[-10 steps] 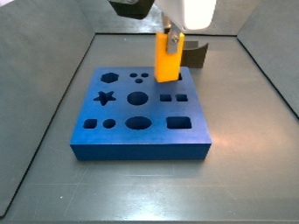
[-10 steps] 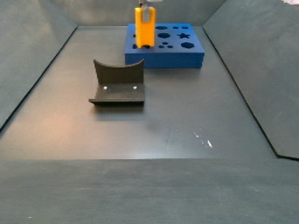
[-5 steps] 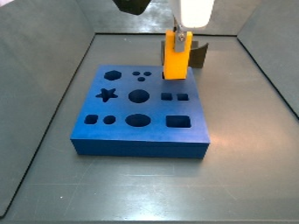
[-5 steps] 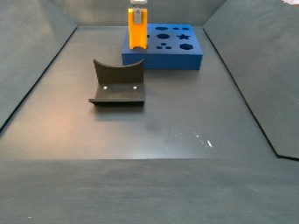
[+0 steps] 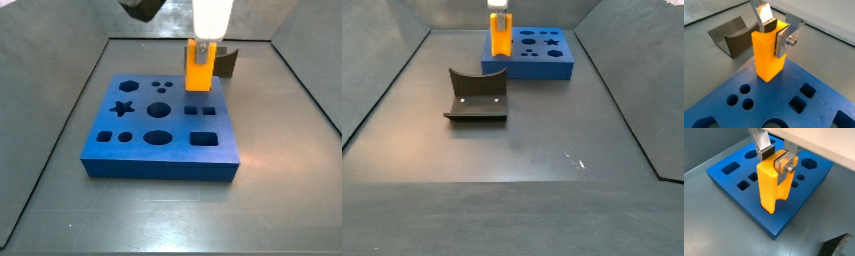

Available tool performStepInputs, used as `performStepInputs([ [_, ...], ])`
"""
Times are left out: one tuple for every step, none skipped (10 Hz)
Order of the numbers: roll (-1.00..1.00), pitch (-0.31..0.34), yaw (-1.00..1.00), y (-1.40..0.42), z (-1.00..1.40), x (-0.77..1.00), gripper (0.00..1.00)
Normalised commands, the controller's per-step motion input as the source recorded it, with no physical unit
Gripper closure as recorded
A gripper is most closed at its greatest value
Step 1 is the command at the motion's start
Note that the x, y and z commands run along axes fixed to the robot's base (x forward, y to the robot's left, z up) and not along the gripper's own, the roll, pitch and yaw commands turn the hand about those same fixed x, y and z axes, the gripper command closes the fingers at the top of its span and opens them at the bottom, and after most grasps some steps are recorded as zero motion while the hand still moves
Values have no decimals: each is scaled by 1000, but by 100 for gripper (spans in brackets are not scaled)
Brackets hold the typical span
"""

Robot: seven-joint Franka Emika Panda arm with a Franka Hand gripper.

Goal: Insert the arch object.

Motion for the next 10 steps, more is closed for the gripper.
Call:
performStepInputs([
  [0,-77,123,0,-300,0,100],
  [0,-74,117,0,-294,0,100],
  [17,-67,97,0,-283,0,100],
  [34,-47,11,-29,-257,0,100],
  [77,-46,0,-74,-260,0,100],
  [143,-89,49,-154,-311,0,100],
  [169,-103,111,-191,-331,-29,100],
  [29,-93,3,-137,-166,-74,100],
  [0,-90,43,0,-37,-69,100],
  [0,-20,0,0,0,0,100],
])
